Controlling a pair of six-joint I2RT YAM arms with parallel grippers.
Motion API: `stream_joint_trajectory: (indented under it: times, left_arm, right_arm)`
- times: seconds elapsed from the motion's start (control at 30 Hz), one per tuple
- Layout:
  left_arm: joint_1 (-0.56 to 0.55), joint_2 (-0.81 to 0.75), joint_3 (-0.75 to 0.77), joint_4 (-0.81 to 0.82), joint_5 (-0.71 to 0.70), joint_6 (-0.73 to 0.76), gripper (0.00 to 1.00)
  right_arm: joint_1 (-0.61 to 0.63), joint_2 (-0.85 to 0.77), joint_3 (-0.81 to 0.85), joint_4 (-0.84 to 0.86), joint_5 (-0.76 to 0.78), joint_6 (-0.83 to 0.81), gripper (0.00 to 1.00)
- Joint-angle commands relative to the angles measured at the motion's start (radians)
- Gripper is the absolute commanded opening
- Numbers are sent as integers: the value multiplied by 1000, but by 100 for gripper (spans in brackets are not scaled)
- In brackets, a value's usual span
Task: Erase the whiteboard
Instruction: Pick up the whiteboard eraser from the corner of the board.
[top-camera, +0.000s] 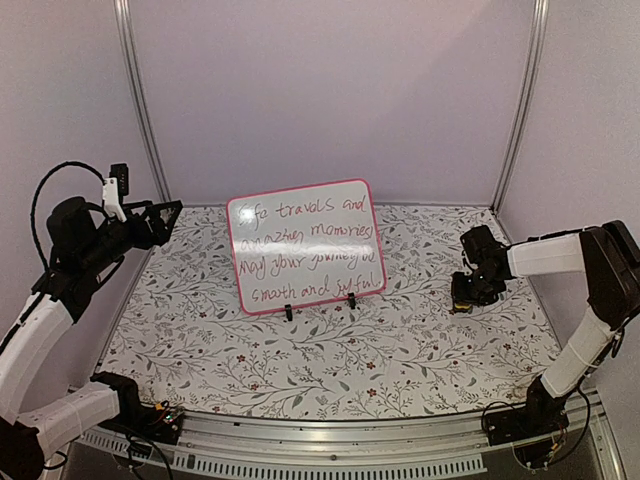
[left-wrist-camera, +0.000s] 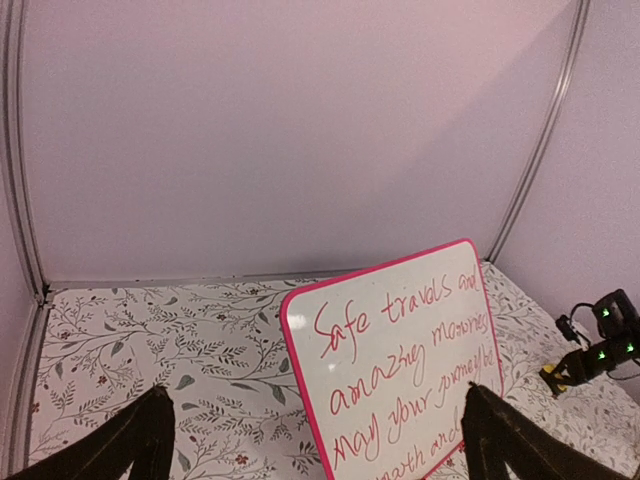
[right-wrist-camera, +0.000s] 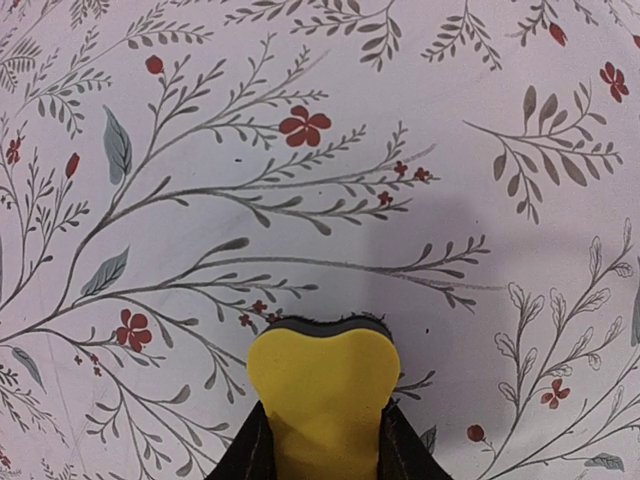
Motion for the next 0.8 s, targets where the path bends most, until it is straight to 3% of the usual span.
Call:
stream_joint_trajectory:
  times: [0.0,0.13,0.5,0.77]
  left_arm:
    - [-8,-7,11,-6,-2,10,100]
    - [-10,-7,11,-6,-1,11,100]
    - [-18,74,42,-6,58,7,100]
    - [-48,161,186,-143,20,-16,100]
  right_arm:
    - [-6,14,13,20,-8,3,25]
    - [-5,0,5,26,-10,1,17]
    - [22,-141,15,-2,-61,-28,16]
    - [109,-304,105,-46,-120,-62,16]
